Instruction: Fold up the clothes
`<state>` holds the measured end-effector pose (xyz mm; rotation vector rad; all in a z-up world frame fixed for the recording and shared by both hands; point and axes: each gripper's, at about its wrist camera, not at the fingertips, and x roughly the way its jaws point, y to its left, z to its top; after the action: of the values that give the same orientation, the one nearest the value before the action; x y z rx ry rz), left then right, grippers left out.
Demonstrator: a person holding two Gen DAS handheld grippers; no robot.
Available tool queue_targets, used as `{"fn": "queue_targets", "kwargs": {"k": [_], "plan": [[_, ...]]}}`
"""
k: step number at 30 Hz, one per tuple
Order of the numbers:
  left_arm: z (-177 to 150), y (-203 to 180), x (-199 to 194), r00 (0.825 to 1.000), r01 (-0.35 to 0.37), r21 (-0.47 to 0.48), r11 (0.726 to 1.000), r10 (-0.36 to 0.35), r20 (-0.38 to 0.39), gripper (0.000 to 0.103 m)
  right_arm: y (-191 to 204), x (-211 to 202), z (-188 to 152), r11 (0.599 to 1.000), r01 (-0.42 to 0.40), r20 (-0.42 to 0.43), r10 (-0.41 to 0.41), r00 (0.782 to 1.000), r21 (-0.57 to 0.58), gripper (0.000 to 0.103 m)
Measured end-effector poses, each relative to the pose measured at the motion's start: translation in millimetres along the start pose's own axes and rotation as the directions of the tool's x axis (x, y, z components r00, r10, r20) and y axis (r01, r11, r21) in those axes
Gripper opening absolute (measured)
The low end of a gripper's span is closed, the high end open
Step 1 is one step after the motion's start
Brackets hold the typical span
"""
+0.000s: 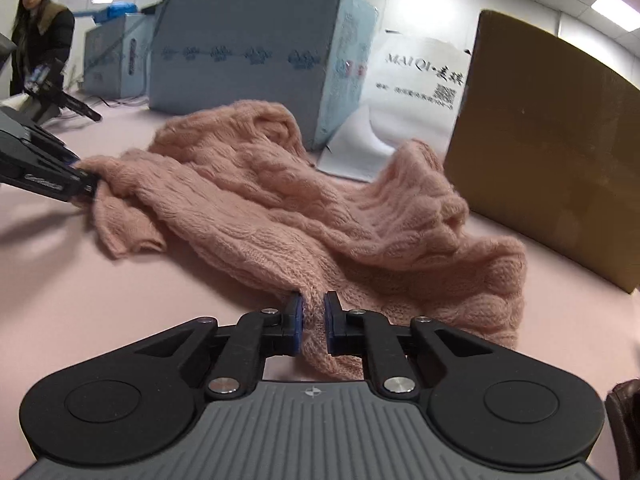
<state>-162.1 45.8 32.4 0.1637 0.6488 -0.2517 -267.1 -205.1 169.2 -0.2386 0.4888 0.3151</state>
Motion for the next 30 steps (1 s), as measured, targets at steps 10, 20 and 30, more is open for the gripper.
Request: {"fn": "queue_targets", "kwargs": {"k": [10,20,30], "plan": [[53,10,-67,0.964,-0.063,-0.035,0.997,0.070,0.256,0.012,-5,-64,57,0.998,0.053,0.270,-0.061,0.961,0.037,0.008],[103,9,-176,0.856,-0.124,-0.034,0.992,0.124,0.502,0.012,7,-155,122,0.996,0.089,0.505,-0.089,0.859,0.024,0.008],[125,12,-220,0.842,-0.105,-0.015,0.994,0.097,0.531,0.013,2,-211,143,0.998,0.020,0.577,-0.049,0.815,0.057,0.008]]}}
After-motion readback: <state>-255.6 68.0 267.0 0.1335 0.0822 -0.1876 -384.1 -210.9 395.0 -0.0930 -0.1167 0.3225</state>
